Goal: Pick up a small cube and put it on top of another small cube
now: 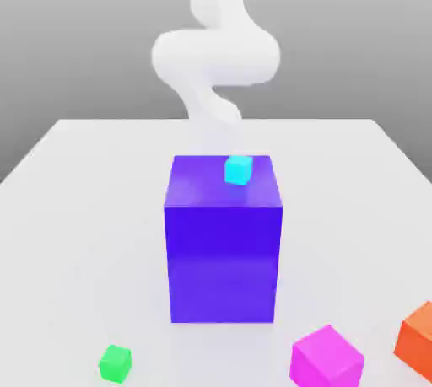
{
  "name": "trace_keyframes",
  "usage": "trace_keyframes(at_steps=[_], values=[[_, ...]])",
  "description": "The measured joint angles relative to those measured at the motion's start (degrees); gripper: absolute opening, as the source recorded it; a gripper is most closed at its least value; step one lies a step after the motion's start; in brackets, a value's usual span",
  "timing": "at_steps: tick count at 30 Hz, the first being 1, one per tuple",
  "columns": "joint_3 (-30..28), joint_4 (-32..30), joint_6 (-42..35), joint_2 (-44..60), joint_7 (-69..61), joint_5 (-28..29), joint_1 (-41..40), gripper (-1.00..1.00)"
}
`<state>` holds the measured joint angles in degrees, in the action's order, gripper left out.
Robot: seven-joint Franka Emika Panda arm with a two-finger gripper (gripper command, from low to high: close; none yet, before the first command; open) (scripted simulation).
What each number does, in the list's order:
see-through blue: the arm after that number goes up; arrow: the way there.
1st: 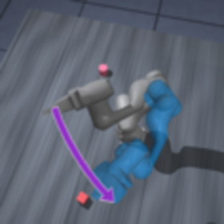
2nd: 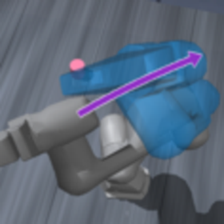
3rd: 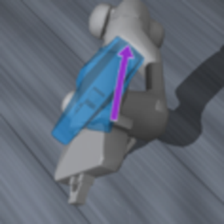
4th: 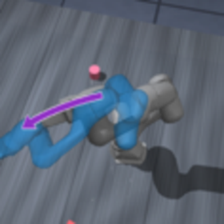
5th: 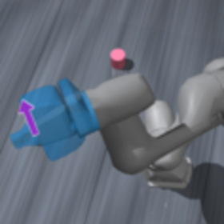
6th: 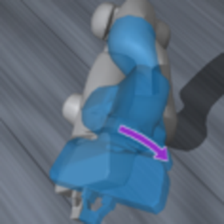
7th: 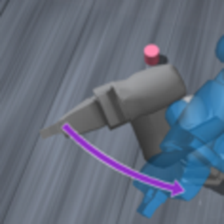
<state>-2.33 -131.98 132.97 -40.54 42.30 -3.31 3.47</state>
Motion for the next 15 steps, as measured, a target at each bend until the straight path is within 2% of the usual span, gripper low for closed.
trace_keyframes(at_steps=[8,15], values=[[-4.54,-0.53,3.45,17.54,-11.18,-10.45,8.90,0.00],[-4.09,-1.09,6.77,32.17,-18.19,-15.81,13.09,0.00]])
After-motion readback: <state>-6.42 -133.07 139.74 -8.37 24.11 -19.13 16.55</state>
